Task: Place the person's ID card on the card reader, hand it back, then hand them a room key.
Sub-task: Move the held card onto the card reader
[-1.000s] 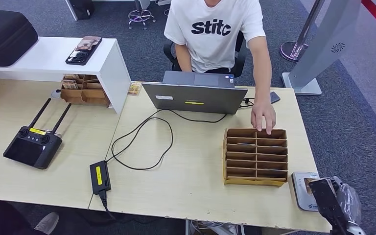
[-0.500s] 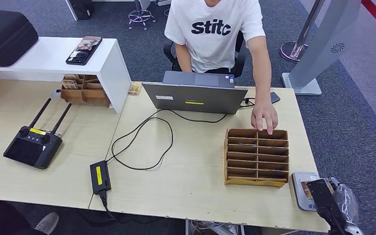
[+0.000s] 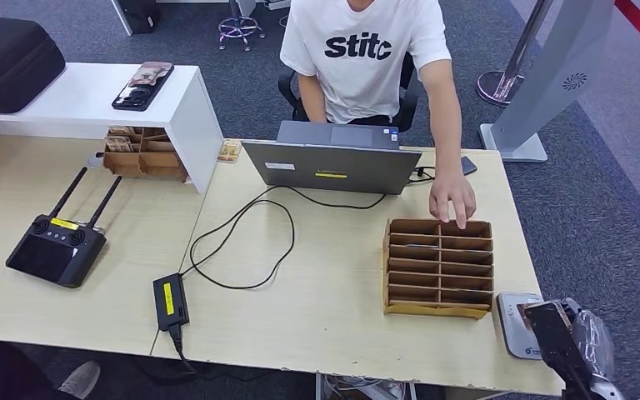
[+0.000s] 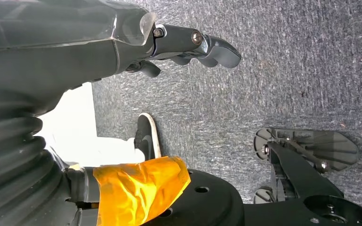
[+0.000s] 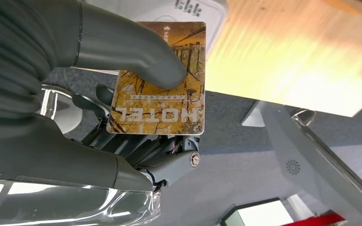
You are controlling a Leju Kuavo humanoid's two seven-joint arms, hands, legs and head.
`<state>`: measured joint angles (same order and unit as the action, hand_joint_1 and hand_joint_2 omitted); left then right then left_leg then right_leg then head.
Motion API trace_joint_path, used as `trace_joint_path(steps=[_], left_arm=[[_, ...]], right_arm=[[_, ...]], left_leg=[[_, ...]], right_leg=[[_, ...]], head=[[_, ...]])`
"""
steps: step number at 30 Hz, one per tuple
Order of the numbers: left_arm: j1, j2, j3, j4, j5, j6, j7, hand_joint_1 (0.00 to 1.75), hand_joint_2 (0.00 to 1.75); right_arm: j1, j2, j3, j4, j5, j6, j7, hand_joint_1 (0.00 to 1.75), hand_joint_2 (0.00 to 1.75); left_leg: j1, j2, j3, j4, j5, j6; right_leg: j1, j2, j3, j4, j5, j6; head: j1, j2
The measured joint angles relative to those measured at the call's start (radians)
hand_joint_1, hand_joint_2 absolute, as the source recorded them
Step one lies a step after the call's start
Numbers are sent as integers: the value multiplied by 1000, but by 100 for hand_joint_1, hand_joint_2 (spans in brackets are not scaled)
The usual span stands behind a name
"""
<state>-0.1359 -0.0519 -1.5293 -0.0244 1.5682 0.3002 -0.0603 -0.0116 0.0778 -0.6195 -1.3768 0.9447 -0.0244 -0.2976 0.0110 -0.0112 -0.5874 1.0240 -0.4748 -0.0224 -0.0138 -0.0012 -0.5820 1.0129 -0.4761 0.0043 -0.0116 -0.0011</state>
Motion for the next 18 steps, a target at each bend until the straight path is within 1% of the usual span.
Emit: trace_joint_path(steps=[8, 13, 18], left_arm=[[0, -1, 0, 0, 0, 0, 0, 0, 175], [0, -2, 0, 0, 0, 0, 0, 0, 175], [0, -2, 0, 0, 0, -1, 0, 0, 175]], right_arm=[[3, 0, 62, -140, -23, 10, 4, 175, 175], [2, 1, 99, -226, -32, -4, -10, 175, 175], [-4, 2, 148, -333, -32, -6, 3, 175, 175]], left_leg=[[0, 0, 0, 0, 0, 0], [0, 0, 0, 0, 0, 0], [0, 0, 0, 0, 0, 0]], right_leg=[[0, 0, 0, 0, 0, 0], [0, 0, 0, 0, 0, 0], [0, 0, 0, 0, 0, 0]], head=[[0, 0], [0, 0], [0, 0]])
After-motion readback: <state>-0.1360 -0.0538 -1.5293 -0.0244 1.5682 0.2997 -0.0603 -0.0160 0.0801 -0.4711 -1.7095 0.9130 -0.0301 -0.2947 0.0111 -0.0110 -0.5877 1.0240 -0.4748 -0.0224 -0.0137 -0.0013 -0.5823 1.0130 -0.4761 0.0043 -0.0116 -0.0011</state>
